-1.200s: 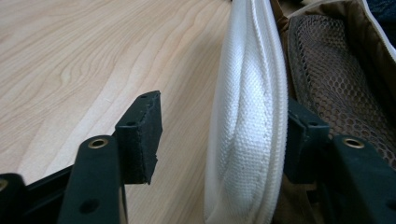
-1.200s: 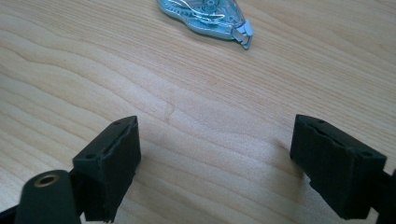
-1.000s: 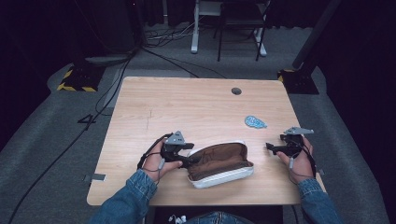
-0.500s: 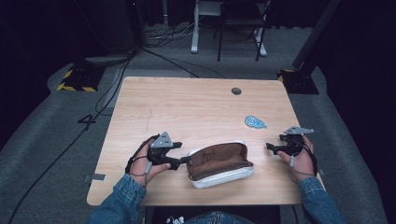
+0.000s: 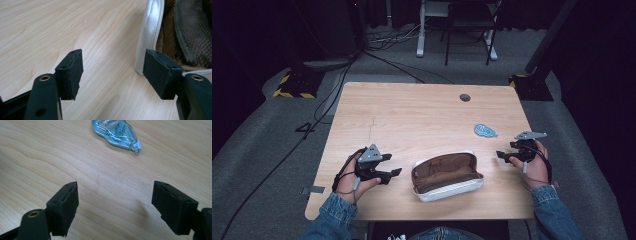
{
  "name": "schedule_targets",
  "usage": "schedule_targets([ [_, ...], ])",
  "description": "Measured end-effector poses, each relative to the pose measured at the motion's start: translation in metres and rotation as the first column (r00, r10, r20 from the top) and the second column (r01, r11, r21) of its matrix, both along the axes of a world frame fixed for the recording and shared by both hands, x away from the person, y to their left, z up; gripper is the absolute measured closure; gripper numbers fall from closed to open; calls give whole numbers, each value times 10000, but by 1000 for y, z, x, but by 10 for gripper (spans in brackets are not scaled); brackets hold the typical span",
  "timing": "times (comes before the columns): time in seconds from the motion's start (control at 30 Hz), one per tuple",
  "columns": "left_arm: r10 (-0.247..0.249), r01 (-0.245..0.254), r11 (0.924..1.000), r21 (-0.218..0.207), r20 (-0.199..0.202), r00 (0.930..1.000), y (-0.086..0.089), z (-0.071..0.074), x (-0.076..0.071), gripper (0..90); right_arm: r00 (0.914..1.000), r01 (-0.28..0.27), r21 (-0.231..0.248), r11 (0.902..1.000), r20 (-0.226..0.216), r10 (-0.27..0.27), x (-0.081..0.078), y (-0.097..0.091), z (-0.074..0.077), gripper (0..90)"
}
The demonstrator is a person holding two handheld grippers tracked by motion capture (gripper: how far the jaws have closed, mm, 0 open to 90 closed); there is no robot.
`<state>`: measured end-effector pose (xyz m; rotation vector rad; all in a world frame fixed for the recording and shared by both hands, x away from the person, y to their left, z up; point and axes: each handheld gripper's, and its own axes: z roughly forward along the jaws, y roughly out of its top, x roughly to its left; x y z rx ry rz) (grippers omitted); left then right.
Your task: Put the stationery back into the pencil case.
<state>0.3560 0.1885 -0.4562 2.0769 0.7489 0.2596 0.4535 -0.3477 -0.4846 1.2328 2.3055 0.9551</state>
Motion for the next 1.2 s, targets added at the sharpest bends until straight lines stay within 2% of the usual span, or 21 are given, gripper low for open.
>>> schedule_targets([
  [0.03,243,-243,9994,251,4,9997,7,-2,-1,326,10000,-76,-24,10000,-33,76,3,1,4,223],
  [0.1,381,-379,9989,268,-49,9993,9,-3,-2,322,9999,-123,-3,9999,-21,123,4,2,5,224],
  [0.2,802,-804,9941,723,51,9968,20,-6,-5,319,9997,-255,62,9997,-1,255,8,4,10,247],
  [0.3,1159,-1149,9909,702,-104,9932,29,-9,-8,320,9994,-360,75,9993,20,360,14,8,14,254],
  [0.4,1386,-1370,9867,876,-127,9903,36,-12,-10,320,9989,-459,-73,9989,-22,458,19,11,18,254],
  [0.47,1623,-1590,9830,917,-290,9863,40,-16,-12,321,9985,-550,-186,9983,-93,548,23,13,20,254],
  [0.57,1762,-1717,9792,1083,-337,9838,44,-19,-14,322,9978,-650,-313,9974,-145,645,29,15,23,252],
  [0.6,1954,-1895,9758,1095,-461,9796,47,-22,-15,322,9972,-737,-357,9966,-173,731,33,17,24,252],
  [0.67,1973,-1907,9740,1222,-449,9793,49,-23,-16,322,9966,-795,-370,9961,-251,786,37,18,25,249],
  [0.7,2128,-2058,9703,1269,-442,9761,52,-25,-17,322,9961,-846,-401,9956,-282,836,39,19,26,248],
  [0.73,2128,-2058,9703,1269,-442,9761,52,-25,-17,322,9961,-846,-401,9956,-282,836,39,19,26,248],
  [0.83,2349,-2244,9611,1608,-495,9708,60,-29,-16,321,9949,-941,-465,9945,-420,922,47,23,26,244],
  [0.87,2349,-2244,9611,1608,-495,9708,60,-29,-16,320,9949,-941,-465,9945,-420,922,47,23,26,244],
  [1.03,2747,-2595,9512,1672,-749,9586,69,-37,-13,319,9928,-1042,-710,9920,-671,994,58,29,26,242],
  [1.2,2930,-2753,9433,1857,-754,9531,72,-41,-11,311,9908,-1098,-923,9897,-893,1016,71,35,27,235],
])
